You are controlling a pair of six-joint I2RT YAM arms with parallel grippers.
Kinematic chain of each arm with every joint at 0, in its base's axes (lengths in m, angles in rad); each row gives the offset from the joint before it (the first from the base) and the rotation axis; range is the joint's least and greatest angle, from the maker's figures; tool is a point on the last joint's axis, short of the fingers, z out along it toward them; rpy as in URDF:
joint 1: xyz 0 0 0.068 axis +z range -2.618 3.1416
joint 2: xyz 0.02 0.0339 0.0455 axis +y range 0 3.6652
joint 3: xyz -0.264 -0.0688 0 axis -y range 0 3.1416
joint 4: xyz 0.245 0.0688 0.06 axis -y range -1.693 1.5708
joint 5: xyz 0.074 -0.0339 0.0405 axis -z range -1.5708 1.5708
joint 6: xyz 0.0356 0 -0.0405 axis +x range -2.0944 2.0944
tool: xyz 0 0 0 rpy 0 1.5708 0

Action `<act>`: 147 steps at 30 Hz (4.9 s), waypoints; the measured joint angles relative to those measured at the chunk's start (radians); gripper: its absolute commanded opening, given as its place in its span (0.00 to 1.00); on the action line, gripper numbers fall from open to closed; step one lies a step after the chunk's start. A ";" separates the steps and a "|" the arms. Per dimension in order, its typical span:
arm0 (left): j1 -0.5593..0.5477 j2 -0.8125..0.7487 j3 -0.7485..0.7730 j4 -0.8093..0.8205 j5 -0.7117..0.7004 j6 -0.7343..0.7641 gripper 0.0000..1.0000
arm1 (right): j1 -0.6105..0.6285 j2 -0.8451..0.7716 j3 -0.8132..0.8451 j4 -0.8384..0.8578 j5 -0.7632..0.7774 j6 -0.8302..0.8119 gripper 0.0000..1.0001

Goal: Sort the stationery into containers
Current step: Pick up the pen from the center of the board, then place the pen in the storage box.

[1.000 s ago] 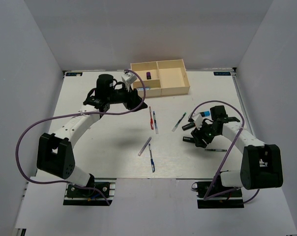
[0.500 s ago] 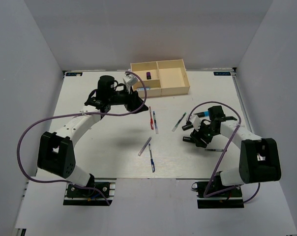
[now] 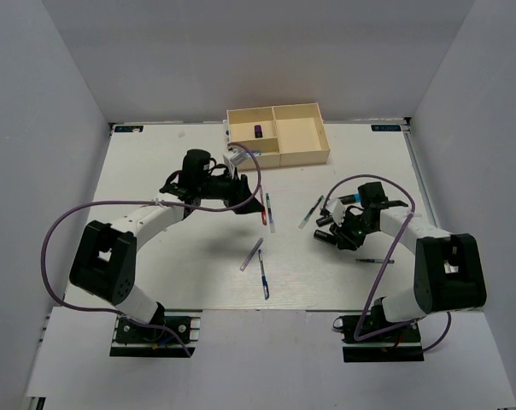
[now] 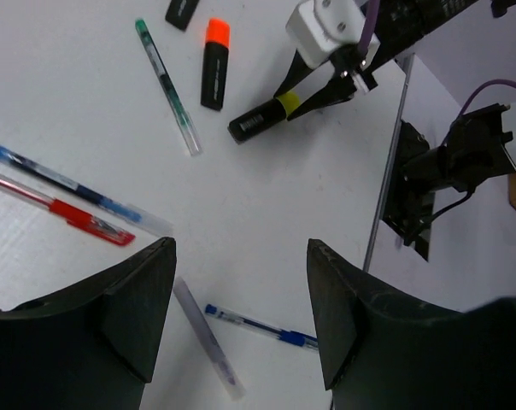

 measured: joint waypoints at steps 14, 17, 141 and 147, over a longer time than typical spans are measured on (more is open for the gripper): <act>-0.015 0.083 -0.045 0.167 0.017 -0.355 0.72 | 0.231 -0.116 0.346 -0.128 -0.166 0.181 0.00; -0.015 0.111 -0.045 0.198 0.028 -0.426 0.72 | 0.291 -0.119 0.369 -0.130 -0.164 0.209 0.00; 0.163 0.967 1.074 0.173 -0.450 -0.257 0.50 | 0.061 0.004 0.573 -0.092 -0.070 0.625 0.89; 0.150 0.966 1.115 0.120 -0.512 -0.182 0.63 | 0.048 0.004 0.572 -0.095 -0.060 0.624 0.88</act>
